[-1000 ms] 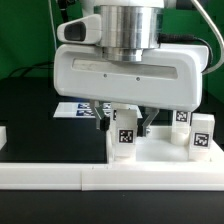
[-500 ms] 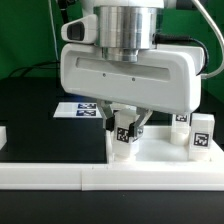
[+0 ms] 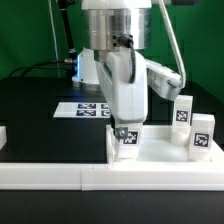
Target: Assemble square table
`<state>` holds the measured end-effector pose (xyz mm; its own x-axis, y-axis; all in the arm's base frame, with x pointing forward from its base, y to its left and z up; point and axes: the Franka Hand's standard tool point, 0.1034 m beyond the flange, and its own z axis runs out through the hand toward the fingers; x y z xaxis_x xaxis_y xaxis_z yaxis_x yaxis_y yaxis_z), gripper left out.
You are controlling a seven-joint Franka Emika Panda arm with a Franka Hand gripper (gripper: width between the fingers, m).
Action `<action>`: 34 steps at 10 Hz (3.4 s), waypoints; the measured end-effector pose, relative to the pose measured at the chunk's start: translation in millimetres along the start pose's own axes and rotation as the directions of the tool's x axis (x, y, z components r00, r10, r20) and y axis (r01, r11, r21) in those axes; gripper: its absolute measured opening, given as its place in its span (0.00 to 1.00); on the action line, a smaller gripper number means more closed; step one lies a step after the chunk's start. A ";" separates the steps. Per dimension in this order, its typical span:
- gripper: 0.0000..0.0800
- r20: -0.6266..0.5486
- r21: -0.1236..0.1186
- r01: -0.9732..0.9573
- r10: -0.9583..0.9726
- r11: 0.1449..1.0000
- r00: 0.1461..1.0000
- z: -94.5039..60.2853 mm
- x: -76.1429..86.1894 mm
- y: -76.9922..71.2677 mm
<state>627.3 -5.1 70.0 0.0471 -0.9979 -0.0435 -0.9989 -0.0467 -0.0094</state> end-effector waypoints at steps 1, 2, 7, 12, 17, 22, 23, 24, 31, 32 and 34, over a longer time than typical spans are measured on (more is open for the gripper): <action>0.36 0.010 0.005 -0.176 0.176 0.984 0.984 0.0 -0.3 1.9; 0.36 0.001 0.009 -0.388 0.388 0.922 0.922 -1.0 -2.9 3.4; 0.61 -0.037 0.016 -0.012 0.012 1.000 0.999 -4.3 -13.9 3.6; 0.81 -0.049 0.001 0.397 -0.396 0.918 0.917 -2.0 -14.2 3.6; 0.66 -0.071 -0.019 0.760 -0.759 0.649 0.647 2.2 -9.2 -0.3; 0.36 -0.072 -0.002 0.579 -0.577 0.815 0.813 2.5 -8.0 0.2; 0.36 -0.068 0.006 0.465 -0.463 0.885 0.884 2.5 -7.2 0.8; 0.36 -0.012 0.000 0.190 -0.190 0.982 0.982 -2.1 -2.6 0.4; 0.48 0.034 0.027 -0.572 0.571 0.820 0.820 5.0 -8.7 3.0; 0.70 0.033 0.028 -0.538 0.538 0.842 0.843 5.1 -9.2 3.1; 0.81 0.000 0.049 -0.220 0.220 0.974 0.976 5.4 -18.1 1.7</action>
Offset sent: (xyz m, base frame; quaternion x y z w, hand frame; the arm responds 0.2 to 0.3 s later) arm 0.0000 0.0000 0.0000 0.0000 0.0000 0.0000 1.0000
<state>624.7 13.1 65.3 -0.1736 -0.9838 -0.0447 -0.9832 0.1757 -0.0490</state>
